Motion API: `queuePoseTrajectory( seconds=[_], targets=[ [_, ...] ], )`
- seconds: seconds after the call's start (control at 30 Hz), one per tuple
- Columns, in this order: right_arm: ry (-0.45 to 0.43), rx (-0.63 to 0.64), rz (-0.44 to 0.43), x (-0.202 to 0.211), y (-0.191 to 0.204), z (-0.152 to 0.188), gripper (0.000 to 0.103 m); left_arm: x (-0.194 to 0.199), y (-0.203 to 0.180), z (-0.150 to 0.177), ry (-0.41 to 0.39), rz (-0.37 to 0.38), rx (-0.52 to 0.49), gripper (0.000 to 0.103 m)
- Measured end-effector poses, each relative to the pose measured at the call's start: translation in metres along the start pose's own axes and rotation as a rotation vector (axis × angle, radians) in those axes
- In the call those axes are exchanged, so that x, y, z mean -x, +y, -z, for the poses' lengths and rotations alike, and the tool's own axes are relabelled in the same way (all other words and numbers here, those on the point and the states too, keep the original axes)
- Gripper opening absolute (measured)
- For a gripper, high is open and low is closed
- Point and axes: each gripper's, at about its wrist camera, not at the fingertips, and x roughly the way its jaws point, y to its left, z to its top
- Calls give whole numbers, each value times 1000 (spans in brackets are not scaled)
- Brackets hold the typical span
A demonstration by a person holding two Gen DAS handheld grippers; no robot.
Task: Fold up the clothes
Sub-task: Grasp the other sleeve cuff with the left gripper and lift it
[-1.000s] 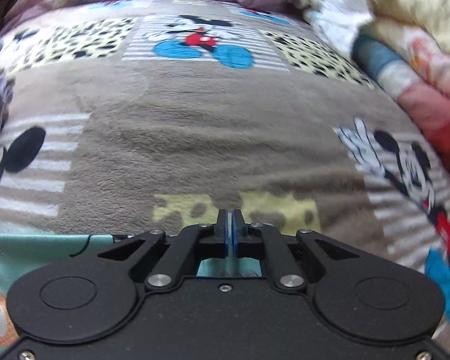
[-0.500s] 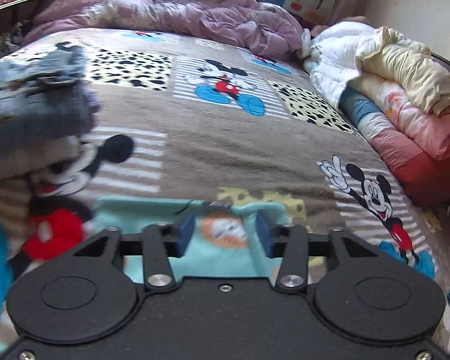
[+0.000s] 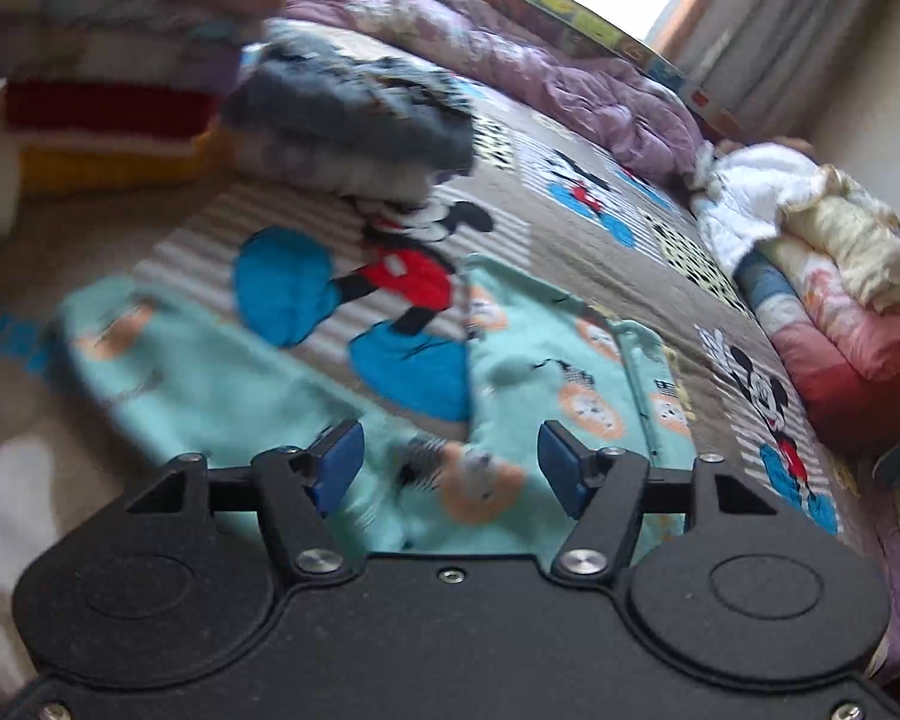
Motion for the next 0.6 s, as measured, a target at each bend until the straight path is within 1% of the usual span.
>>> queuePoseTrajectory(
  seconds=[0.07, 0.13, 0.3, 0.37, 0.43, 0.57, 0.6],
  targets=[
    [0, -9, 4, 1, 0, 0, 97, 4, 16, 8, -6, 10, 65, 63],
    [2, -20, 6, 0, -1, -1, 97, 4, 27, 15, 7, 30, 118, 63],
    [5, -46, 12, -1, -1, -4, 97, -6, 38, 28, 9, 102, 223, 63],
    [7, -50, 14, -1, -1, -4, 97, -11, 40, 31, -2, 102, 243, 62],
    [7, -55, 14, -1, -1, -5, 97, -17, 41, 34, -13, 82, 254, 60],
    [4, -57, 9, 0, -2, -4, 97, -29, 44, 41, -10, 60, 273, 47],
    [4, -52, 8, 0, -2, -4, 97, -32, 44, 43, -8, 52, 275, 40]
  ],
)
